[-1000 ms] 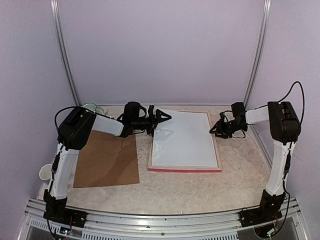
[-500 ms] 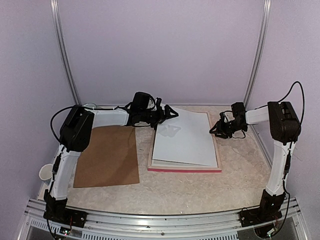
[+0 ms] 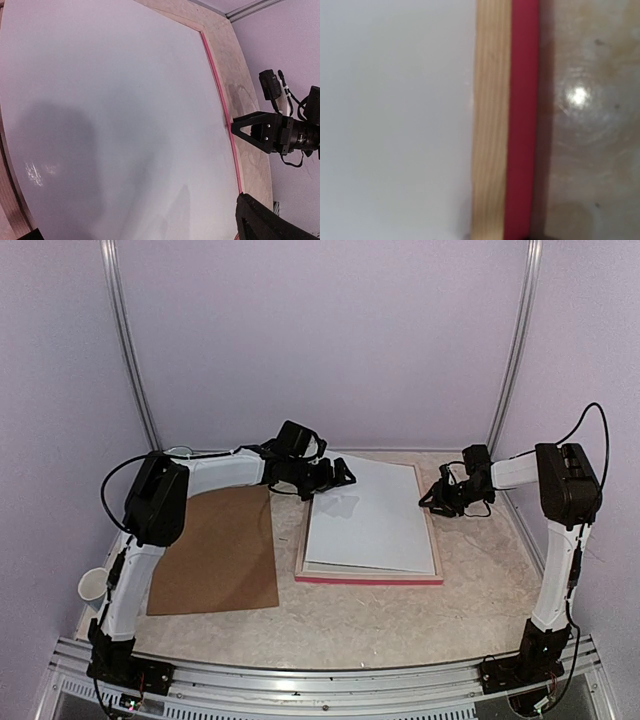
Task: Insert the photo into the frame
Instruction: Place the photo on the mat board.
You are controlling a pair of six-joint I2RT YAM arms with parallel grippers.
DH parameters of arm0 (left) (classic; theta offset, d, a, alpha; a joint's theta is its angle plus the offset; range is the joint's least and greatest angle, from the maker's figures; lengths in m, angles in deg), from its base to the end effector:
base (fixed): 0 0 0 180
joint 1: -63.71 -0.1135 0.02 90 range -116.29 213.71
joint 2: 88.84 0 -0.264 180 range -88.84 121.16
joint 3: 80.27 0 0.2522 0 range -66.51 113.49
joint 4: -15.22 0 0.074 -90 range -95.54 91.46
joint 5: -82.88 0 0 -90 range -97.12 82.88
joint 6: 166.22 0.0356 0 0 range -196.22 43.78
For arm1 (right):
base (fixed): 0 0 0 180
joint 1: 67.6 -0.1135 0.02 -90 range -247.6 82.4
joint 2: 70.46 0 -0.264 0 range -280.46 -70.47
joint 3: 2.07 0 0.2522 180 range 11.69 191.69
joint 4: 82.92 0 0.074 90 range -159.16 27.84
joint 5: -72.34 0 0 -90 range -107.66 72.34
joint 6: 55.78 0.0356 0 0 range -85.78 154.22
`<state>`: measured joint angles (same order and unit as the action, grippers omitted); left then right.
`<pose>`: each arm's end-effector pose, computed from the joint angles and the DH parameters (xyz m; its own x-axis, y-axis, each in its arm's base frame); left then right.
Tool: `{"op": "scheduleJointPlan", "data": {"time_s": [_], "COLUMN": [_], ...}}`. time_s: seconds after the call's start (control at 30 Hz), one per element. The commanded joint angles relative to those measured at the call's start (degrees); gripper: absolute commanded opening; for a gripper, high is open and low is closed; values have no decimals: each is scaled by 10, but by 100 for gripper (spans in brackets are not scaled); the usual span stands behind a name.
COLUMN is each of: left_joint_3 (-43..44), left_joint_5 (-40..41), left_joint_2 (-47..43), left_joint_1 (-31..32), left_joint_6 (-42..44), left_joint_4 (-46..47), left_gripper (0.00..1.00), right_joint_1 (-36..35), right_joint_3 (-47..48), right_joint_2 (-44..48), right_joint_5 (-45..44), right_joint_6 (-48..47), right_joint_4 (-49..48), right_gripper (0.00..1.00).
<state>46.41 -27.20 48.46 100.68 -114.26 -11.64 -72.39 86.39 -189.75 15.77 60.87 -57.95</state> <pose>0.4298 -0.3388 0.1807 -0.8651 -0.0732 -0.4963 0.3167 0.6874 -0.6535 0.4209 0.0550 0.1287 -0.9063 0.2997 -0.2980 0.0316 0.7512 0.6594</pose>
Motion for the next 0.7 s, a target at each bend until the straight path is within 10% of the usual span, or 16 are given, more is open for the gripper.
{"op": "scheduleJointPlan", "data": {"time_s": [0.0, 0.67], "left_joint_3": [27, 61], "left_joint_5": [45, 140], "left_joint_2": [12, 9], "left_joint_1": [7, 12], "left_joint_6": [37, 100], "left_joint_4": [-61, -160], "left_gripper": [99, 99], "right_joint_1": [-7, -7], "right_joint_3": [-14, -21], "right_joint_2": [5, 9], "right_joint_5": [-9, -6], "right_joint_6": [1, 3], "right_joint_4": [14, 7], "right_gripper": [38, 38]}}
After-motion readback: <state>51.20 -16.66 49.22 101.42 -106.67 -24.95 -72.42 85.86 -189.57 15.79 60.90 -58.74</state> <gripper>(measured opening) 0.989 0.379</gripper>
